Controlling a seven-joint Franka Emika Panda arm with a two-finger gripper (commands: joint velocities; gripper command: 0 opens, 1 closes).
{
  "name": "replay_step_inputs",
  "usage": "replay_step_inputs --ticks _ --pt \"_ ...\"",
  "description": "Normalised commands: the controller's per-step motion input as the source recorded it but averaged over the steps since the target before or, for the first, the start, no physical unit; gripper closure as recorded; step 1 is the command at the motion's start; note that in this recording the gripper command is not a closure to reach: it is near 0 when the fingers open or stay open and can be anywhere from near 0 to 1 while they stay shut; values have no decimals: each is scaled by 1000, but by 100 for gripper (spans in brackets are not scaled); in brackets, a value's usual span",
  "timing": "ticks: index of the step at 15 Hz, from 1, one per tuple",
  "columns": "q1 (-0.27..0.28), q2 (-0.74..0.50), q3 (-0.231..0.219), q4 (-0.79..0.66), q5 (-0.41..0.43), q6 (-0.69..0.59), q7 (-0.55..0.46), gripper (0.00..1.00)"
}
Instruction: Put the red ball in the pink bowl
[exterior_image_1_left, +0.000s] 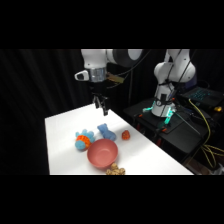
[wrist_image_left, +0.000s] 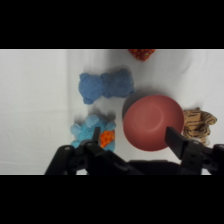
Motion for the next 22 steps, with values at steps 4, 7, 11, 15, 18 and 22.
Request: replay_step_inputs --ticks 4,7,11,15,18,22 --pt "-15 52 9 72 -44 -1 52 0" --pt "-9 -10 1 -6 -98 106 144 0" --pt "4 -170 5 -329 -69 297 211 0" --pt "5 -245 15 -511 45 374 165 0" --pt "25 -200 37 -451 109 340 100 0" --pt "45 -110 63 -332 183 301 7 0"
